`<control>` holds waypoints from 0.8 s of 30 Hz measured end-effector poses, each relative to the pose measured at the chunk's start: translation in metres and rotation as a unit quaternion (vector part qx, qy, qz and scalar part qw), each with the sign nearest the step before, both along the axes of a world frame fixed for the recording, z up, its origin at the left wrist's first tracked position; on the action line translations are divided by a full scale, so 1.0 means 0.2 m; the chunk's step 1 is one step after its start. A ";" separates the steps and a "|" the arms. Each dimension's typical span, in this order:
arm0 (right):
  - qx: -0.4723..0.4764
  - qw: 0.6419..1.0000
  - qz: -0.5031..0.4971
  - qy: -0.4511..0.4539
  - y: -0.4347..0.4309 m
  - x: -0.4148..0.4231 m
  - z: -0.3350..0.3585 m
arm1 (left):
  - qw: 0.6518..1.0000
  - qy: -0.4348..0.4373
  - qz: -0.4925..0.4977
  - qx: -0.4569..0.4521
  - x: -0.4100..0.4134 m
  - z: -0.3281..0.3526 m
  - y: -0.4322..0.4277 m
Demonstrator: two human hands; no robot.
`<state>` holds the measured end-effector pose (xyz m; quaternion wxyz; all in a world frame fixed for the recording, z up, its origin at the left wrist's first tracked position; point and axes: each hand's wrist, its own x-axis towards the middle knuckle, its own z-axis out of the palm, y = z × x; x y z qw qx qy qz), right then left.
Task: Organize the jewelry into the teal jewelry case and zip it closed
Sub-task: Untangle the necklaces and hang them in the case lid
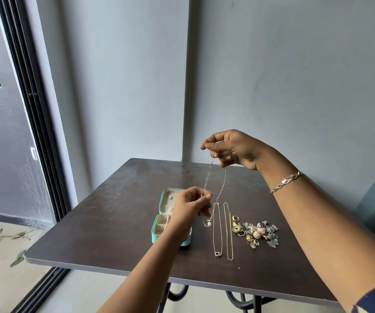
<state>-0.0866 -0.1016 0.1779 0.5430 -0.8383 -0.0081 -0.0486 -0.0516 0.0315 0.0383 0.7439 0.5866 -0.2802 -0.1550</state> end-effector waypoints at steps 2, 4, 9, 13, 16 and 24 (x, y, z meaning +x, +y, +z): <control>-0.063 0.998 -0.015 0.011 -0.02 -0.01 0.01 | 1.000 0.003 0.006 -0.009 0.00 0.00 0.00; -0.138 0.990 -0.016 0.036 -0.02 -0.02 0.02 | 1.000 0.002 0.015 -0.017 0.01 0.00 0.00; -0.271 0.959 -0.023 0.081 -0.03 -0.04 0.04 | 1.000 0.001 0.015 -0.016 0.02 -0.01 0.01; -0.288 0.954 -0.037 0.075 -0.04 -0.04 0.05 | 1.000 0.001 0.003 0.001 0.01 -0.05 0.01; -0.277 0.958 -0.041 0.057 -0.06 -0.05 0.05 | 1.000 -0.007 -0.028 0.012 0.00 -0.07 0.01; -0.110 0.992 -0.054 -0.028 -0.07 -0.09 0.09 | 0.994 0.006 -0.099 0.050 -0.03 -0.09 0.02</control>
